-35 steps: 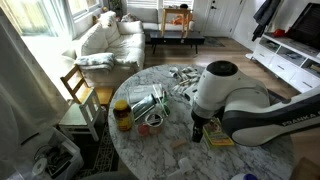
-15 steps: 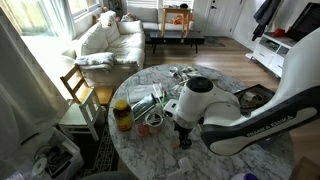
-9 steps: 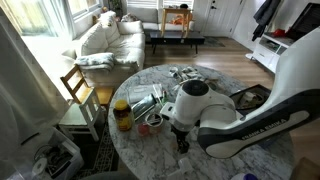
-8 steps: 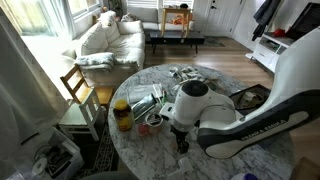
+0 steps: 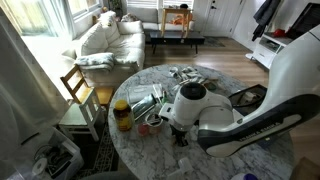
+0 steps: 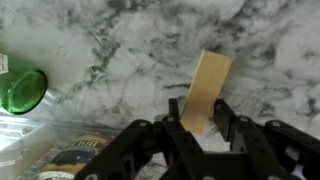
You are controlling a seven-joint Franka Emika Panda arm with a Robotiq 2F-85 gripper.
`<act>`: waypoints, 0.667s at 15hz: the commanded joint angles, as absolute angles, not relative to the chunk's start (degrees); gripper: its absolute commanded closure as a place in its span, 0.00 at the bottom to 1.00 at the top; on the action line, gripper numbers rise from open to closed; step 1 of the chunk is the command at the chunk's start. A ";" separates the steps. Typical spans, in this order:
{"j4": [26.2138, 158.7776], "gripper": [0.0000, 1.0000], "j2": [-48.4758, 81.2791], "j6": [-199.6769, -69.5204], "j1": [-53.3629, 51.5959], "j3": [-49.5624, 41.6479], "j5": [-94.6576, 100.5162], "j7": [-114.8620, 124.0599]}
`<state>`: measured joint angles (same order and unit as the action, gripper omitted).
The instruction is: Put the wooden block in the middle of the book
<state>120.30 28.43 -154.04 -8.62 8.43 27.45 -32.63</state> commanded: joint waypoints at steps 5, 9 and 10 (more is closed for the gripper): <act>119.36 0.93 28.00 -148.42 -7.92 8.13 26.16 -33.03; 119.70 0.93 25.49 -141.35 -6.83 8.86 23.77 -33.26; 120.06 0.93 24.88 -139.90 -6.45 9.07 22.75 -33.31</act>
<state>118.89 27.28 -144.44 -7.53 8.19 25.62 -32.62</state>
